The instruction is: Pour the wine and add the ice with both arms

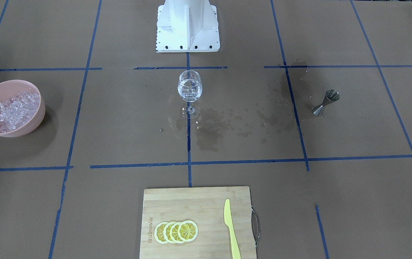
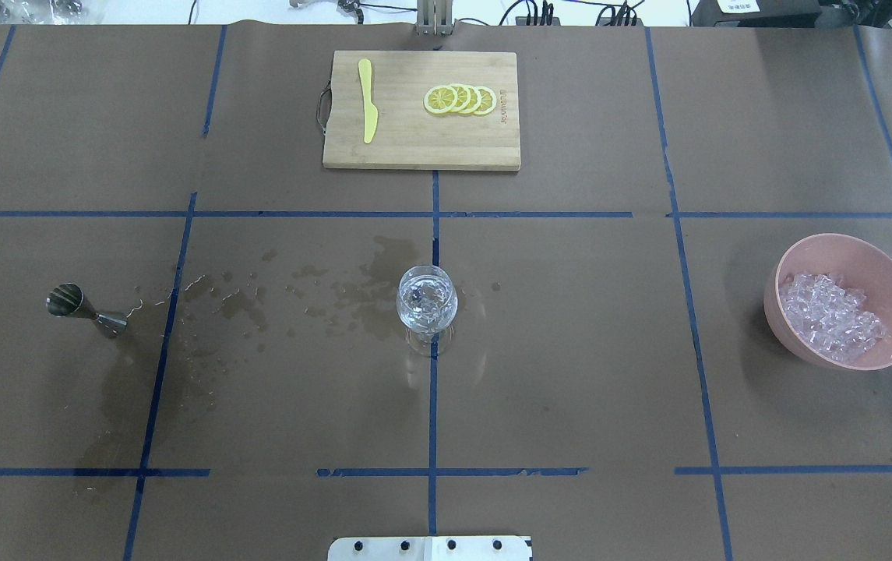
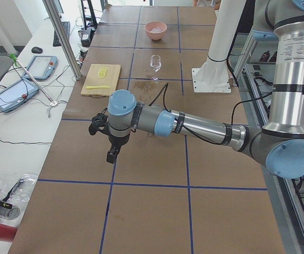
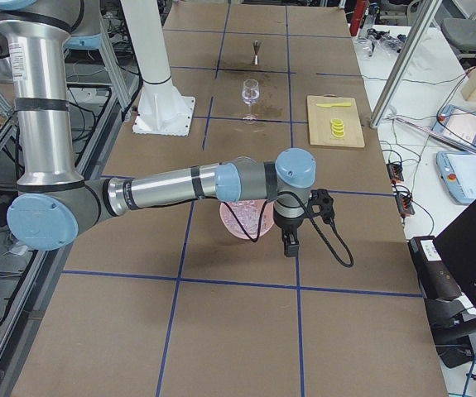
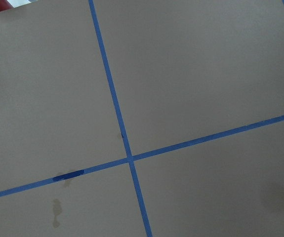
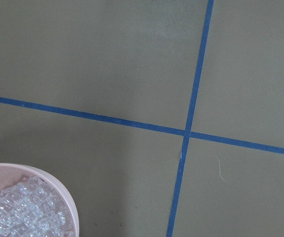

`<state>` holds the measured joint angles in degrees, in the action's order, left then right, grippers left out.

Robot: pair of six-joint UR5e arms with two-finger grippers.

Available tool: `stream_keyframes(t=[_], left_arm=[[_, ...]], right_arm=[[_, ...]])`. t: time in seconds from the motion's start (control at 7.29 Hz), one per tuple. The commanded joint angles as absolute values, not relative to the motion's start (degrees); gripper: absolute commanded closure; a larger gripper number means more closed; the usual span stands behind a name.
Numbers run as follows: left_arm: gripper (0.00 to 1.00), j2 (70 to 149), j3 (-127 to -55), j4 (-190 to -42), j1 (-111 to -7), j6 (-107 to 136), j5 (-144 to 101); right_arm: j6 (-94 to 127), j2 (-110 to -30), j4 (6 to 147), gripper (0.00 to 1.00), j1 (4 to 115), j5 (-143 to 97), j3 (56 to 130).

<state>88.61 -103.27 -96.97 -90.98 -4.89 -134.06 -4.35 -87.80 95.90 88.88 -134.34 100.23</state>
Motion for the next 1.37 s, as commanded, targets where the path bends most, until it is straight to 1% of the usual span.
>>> stream_keyframes(t=[0.0,0.69,0.96,1.23], left_arm=[[0.0,86.8,-101.3,-99.0,-90.6,-5.3,-134.3],[0.0,86.1,-100.9,-99.2,-88.0,-5.6,-138.5],[0.0,85.9,-100.0,-99.4,-86.8,-5.9,-140.0],[0.0,86.4,-100.6,-99.1,-86.8,-6.0,-139.0]], right_arm=[[-4.3,-87.9,95.6,0.0,88.9,-134.5,99.9],[-4.4,-88.8,95.7,0.0,88.3,-135.2,98.1],[-4.4,-89.7,96.0,0.0,88.3,-135.8,98.3],[-4.3,-90.2,97.1,0.0,88.3,-135.8,98.8]])
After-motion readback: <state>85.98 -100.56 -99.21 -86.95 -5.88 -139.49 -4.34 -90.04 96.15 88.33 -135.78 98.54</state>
